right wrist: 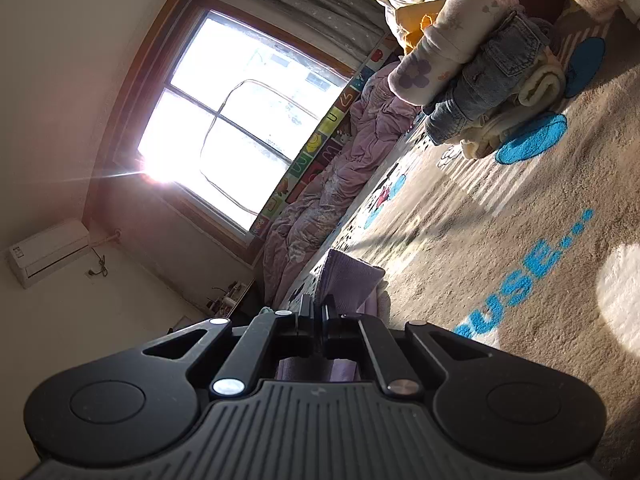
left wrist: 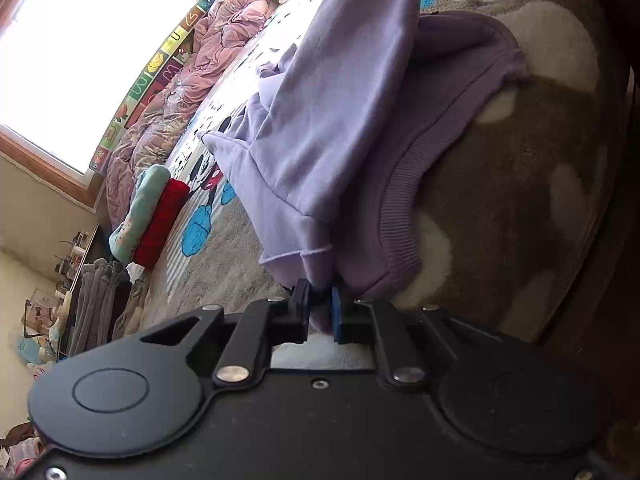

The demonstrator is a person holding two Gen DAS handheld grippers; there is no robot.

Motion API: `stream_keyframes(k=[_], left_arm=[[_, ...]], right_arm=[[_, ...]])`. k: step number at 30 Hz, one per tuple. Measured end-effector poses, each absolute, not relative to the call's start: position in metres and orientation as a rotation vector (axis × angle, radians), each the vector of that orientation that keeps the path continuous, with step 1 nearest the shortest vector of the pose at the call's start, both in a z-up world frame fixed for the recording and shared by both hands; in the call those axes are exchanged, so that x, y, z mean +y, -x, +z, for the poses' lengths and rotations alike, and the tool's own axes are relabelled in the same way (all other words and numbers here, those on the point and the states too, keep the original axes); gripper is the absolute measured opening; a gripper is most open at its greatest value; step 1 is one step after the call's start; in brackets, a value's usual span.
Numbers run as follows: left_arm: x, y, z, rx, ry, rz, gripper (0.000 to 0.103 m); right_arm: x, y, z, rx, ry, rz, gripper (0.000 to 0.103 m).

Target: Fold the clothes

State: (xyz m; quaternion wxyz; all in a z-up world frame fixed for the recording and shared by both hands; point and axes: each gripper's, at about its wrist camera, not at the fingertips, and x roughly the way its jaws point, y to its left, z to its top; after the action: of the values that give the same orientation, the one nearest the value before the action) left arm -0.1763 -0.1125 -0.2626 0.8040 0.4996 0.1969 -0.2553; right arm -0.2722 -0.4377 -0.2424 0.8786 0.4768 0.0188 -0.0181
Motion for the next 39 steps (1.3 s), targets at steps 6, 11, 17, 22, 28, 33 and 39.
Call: stream_keyframes(k=[6,11,17,22,28,33,39], left_arm=[[-0.116,0.175,-0.265,0.419,-1.123,-0.547,0.007],[-0.115,0.173,-0.255,0.427,-1.098,-0.575,0.007],[-0.116,0.172,-0.260,0.436,-1.105,-0.583,0.007],[-0.117,0.171,-0.259,0.453,-1.104,-0.599,0.007],[-0.113,0.166,-0.241,0.511,-1.098,-0.647,0.018],[-0.091,0.148,-0.164,0.530,-0.941,-0.695,0.033],[-0.091,0.077,-0.117,0.608,-0.977,-0.716,0.033]], right_arm=[[-0.438,0.269,-0.251,0.099,-0.983,-0.091,0.006],[-0.440,0.269,-0.266,0.133,-1.035,-0.163,0.006],[-0.431,0.287,-0.253,0.061,-1.017,-0.140,0.005],[-0.432,0.292,-0.256,0.114,-1.005,-0.174,0.005],[-0.434,0.286,-0.268,0.171,-1.032,-0.214,0.006],[-0.436,0.284,-0.273,0.181,-1.062,-0.219,0.006],[-0.439,0.280,-0.278,0.207,-1.075,-0.201,0.006]])
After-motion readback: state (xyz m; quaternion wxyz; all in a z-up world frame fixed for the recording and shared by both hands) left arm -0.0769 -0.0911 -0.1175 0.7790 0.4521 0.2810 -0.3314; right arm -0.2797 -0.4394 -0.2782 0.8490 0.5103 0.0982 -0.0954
